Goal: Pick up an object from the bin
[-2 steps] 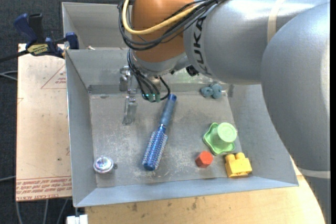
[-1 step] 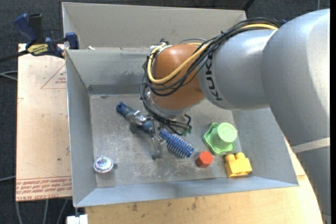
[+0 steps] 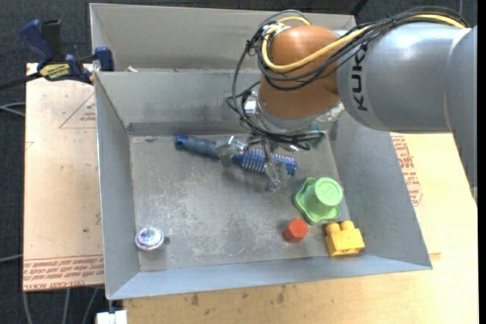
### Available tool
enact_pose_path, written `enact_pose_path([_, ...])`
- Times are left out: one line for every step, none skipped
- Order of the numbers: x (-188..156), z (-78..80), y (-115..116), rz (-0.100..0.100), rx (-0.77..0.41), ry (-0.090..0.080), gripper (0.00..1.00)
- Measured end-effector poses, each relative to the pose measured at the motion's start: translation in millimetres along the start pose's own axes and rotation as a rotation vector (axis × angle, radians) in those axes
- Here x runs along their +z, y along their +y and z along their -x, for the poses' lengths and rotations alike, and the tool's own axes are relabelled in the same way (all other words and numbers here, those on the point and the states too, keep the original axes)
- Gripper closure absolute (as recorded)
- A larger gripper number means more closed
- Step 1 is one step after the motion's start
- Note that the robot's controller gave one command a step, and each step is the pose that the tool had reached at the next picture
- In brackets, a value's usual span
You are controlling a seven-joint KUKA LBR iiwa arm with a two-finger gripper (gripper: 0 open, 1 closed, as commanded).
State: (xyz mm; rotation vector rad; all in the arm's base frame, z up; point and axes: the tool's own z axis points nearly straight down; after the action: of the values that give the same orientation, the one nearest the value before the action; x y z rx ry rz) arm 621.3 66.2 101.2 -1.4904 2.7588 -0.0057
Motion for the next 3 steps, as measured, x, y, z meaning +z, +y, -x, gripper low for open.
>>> enact_pose_path([0.0, 7.0, -24.2, 0.003, 0.458, 0.000, 0.00])
enact_pose_path([32.0, 6.8, -33.8, 0.005, 0.603, 0.003, 0.00])
enact_pose_path([31.2, 18.8, -11.7, 0.004, 1.215, 0.004, 0.00])
